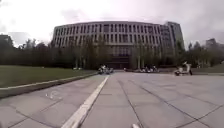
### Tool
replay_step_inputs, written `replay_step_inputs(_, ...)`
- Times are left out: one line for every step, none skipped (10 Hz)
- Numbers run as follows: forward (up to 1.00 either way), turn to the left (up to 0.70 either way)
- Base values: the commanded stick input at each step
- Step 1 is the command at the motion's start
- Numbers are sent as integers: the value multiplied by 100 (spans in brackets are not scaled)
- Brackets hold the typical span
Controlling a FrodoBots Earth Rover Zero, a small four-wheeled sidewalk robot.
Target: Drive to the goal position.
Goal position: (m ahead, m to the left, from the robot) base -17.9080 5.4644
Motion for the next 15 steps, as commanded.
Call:
replay_step_inputs(70,0)
replay_step_inputs(70,0)
replay_step_inputs(70,0)
replay_step_inputs(70,0)
replay_step_inputs(70,0)
replay_step_inputs(70,0)
replay_step_inputs(70,0)
replay_step_inputs(70,0)
replay_step_inputs(70,0)
replay_step_inputs(70,0)
replay_step_inputs(70,0)
replay_step_inputs(70,0)
replay_step_inputs(70,0)
replay_step_inputs(70,0)
replay_step_inputs(70,0)
